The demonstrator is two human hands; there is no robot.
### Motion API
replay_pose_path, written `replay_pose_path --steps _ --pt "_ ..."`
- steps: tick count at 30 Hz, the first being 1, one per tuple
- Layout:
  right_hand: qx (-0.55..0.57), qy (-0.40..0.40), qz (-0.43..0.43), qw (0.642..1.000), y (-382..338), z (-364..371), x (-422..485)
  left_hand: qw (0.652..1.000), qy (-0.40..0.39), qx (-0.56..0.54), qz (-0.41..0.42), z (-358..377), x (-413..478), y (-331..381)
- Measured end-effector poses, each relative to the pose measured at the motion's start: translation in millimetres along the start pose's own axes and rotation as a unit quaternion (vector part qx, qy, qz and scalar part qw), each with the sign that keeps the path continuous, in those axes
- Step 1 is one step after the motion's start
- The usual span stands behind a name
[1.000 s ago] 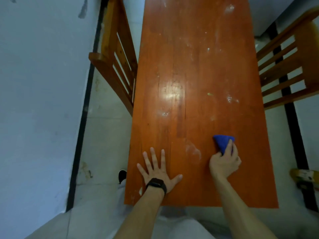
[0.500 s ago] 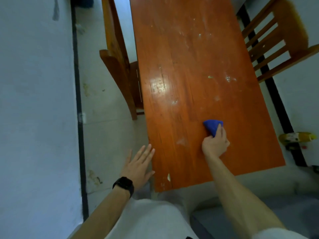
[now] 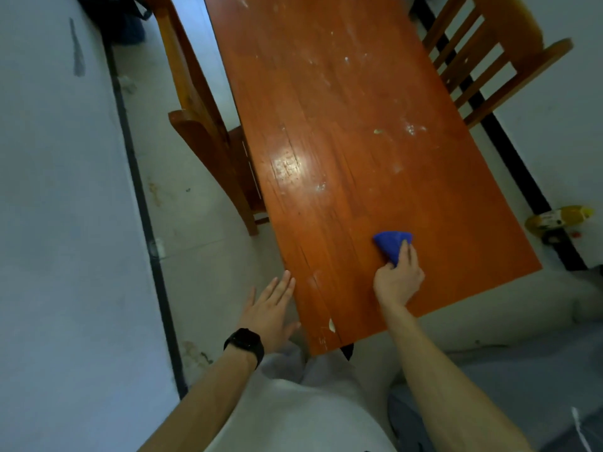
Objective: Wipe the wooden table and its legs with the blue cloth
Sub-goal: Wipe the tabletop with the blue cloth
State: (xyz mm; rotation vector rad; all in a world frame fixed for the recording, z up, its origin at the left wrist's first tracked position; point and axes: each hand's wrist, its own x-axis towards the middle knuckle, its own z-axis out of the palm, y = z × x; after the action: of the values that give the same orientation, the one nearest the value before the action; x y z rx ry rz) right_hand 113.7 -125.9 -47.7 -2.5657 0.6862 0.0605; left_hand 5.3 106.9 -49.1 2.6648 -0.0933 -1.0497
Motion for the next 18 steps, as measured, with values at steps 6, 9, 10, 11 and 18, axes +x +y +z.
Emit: replay_pose_path --steps 6,9,10,11,18 --pt "0.121 -0.329 -0.134 0.927 5.1 4.6 -75.0 0.999 -0.024 0.034 0.018 -7.2 0.7 -4.8" --pt "0.186 -0.327 -0.069 0.924 11.1 -18.8 -35.7 0.997 -0.022 0.063 0.032 -10.7 2.6 -5.7" --pt "0.18 -0.228 -0.054 0.955 14.7 -20.1 -20.5 0.997 -0.022 0.067 0.037 -11.8 3.5 -4.8" --pt "0.16 -0.132 -0.039 0.978 17.2 -19.2 -11.0 0.997 -0.021 0.068 0.041 -12.1 4.1 -3.7" --pt "0.046 -0.127 -0.216 0.967 11.6 40.5 -125.9 0.997 0.017 0.063 0.036 -24.0 -8.7 -14.9"
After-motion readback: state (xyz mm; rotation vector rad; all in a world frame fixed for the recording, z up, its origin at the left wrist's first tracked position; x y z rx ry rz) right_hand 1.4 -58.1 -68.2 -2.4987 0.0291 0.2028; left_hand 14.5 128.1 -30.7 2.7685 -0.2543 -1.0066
